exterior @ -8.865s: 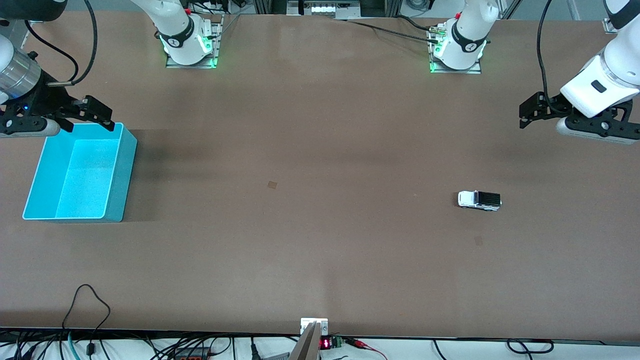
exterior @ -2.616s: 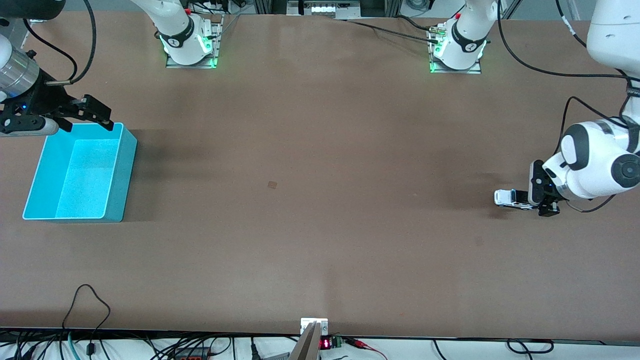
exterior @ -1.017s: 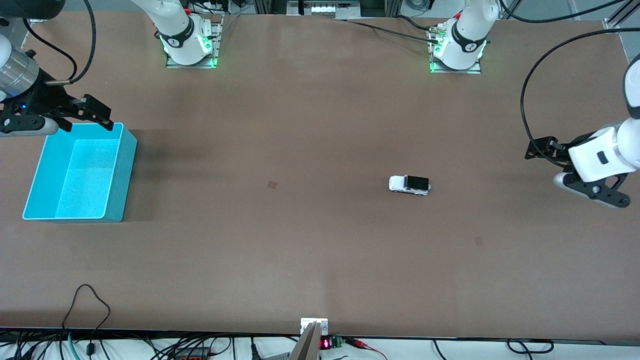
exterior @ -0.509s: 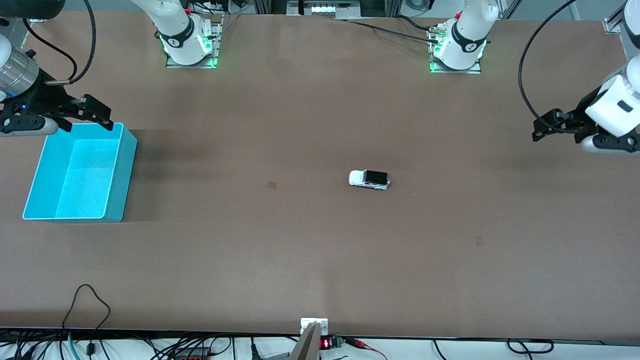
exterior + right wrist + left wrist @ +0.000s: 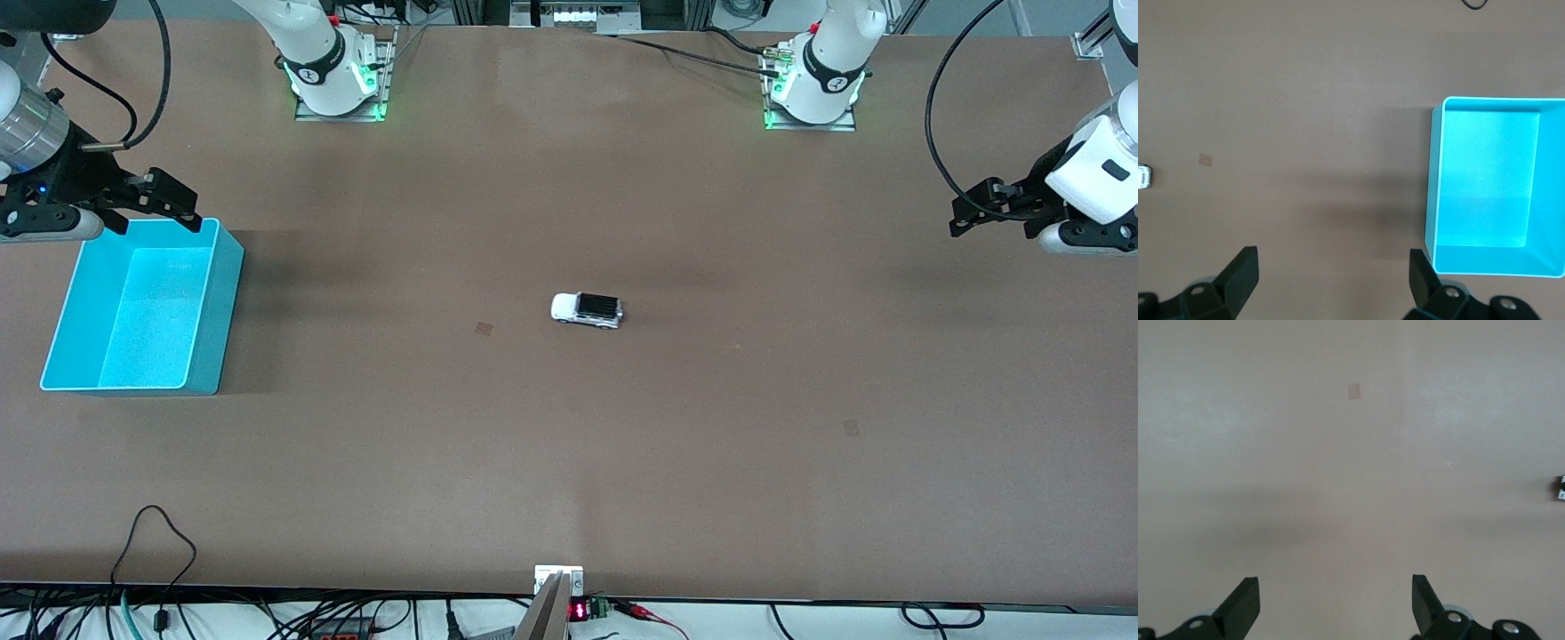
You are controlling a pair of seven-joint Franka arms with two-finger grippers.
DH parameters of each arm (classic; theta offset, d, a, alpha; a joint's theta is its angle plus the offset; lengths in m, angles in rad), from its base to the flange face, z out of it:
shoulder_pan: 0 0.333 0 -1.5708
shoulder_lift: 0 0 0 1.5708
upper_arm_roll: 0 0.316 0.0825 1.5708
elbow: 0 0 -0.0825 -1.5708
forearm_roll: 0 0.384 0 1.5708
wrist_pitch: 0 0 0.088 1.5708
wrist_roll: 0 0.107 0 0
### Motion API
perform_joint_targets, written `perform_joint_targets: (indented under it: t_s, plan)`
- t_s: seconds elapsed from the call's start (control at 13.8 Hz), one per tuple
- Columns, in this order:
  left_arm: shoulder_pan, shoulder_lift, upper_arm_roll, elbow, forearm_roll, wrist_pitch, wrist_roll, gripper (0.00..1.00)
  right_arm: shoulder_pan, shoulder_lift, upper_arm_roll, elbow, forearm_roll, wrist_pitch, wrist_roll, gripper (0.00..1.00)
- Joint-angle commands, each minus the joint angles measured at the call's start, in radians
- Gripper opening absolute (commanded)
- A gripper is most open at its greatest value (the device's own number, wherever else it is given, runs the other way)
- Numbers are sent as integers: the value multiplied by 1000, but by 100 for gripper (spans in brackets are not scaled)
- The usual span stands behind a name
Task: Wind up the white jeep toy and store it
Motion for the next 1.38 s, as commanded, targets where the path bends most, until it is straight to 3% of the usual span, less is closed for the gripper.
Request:
perform_joint_targets:
  t_s: [0.0,0.65,1.31]
  plan:
    - [-14,21,-1,49,16,-40,-27,100,-11,-13,4,-3,17,-7,-22,100]
    - [-16,22,-24,52,18,-45,-36,100,6,-5,15,-21,15,-15,-42,100]
    - [-16,24,-25,54,52,-75,-39,100,282,134,15,-47,12,36,-165,100]
